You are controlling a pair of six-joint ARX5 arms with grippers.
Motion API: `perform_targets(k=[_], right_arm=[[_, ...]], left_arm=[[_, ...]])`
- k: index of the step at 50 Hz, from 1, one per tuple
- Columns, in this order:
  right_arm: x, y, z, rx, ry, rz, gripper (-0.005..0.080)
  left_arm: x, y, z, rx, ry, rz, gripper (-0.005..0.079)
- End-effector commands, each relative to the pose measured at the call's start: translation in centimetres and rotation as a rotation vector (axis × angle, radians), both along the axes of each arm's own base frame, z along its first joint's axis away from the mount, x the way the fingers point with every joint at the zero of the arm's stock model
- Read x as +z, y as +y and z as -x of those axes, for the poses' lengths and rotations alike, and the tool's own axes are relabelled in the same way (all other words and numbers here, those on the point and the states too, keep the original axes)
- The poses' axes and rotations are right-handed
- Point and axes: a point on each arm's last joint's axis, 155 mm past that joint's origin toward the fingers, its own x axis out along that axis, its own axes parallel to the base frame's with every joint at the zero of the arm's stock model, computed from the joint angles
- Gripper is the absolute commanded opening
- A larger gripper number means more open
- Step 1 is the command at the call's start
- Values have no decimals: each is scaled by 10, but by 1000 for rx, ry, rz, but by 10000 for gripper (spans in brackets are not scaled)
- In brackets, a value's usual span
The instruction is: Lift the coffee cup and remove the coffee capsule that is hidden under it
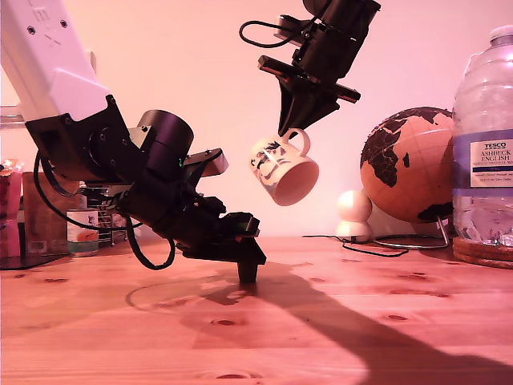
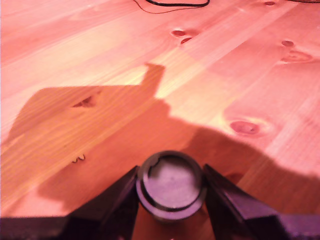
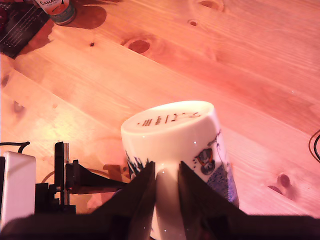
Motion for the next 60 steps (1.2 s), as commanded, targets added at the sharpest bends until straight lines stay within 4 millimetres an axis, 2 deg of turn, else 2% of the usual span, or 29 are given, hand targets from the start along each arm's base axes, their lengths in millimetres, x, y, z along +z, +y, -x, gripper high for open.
perform_targets(k=[1,20,29,40,49,60], right_arm=[[18,5,-7,7,-55,-24,-12],[19,5,-7,7,-56,-24,-12],[19,5,-7,8,-56,-24,-12],[19,6,-7,9,-56,-24,-12],[18,6,-7,10,-56,-23,-12],[18,6,-6,14,-53,-27,-12]], left_arm=[[-4,-2,-1,-7,2,-8,266],[34,12,-8,23,-30,11,267],[40,26,-13,49,-20,2,267],[39,61,-22,108,16,-26,267],[41,98,-32,179,44,-38,267],[35,145,-42,269,88,-54,267]])
